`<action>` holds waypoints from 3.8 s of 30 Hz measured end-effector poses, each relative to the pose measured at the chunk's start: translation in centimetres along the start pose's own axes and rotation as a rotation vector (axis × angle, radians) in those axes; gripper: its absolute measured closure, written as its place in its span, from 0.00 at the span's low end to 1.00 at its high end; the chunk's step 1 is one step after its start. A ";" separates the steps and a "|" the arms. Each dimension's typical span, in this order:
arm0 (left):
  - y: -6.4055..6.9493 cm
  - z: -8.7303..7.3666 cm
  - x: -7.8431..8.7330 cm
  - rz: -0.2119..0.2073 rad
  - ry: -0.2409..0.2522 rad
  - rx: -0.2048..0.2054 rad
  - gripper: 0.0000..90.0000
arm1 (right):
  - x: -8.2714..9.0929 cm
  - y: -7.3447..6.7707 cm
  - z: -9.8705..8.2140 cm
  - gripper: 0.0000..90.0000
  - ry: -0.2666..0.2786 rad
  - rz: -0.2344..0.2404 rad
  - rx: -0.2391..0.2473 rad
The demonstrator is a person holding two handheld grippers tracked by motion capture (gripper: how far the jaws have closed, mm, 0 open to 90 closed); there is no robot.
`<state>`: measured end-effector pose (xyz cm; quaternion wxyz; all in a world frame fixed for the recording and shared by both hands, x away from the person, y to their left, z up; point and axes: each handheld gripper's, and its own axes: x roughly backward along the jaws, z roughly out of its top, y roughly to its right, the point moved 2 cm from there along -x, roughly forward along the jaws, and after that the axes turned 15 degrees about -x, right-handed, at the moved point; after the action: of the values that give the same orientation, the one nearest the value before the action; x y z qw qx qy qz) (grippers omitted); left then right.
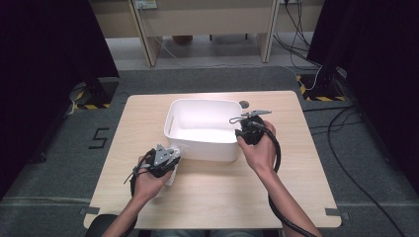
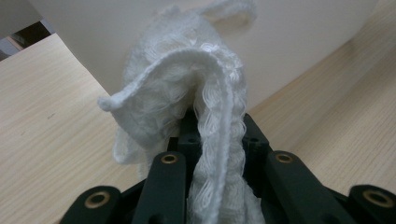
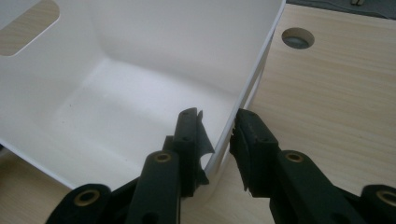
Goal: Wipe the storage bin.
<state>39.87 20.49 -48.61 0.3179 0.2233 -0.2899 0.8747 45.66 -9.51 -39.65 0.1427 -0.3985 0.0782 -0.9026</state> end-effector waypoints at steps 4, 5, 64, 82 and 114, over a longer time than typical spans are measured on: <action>0.0 -0.2 -0.3 -0.007 -0.006 0.011 0.84 | 0.0 0.0 0.0 0.79 -0.002 -0.001 0.001; 0.0 -0.3 -0.4 -0.009 -0.009 0.013 0.84 | 0.0 0.0 0.0 0.79 -0.002 0.000 0.001; -0.8 2.9 1.8 0.003 0.080 0.049 0.84 | 0.0 0.0 -0.1 0.79 0.008 0.006 0.006; -0.3 3.5 1.6 0.005 0.079 0.024 0.84 | -0.1 -0.1 -0.1 0.79 0.012 0.001 0.021; 0.9 4.2 0.4 -0.030 0.064 0.000 0.84 | -0.1 -0.1 -0.1 0.78 0.014 0.004 0.018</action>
<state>39.83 17.35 -45.63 0.3399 0.1995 -0.2763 0.8765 45.66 -9.42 -39.73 0.1475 -0.3907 0.0720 -0.9058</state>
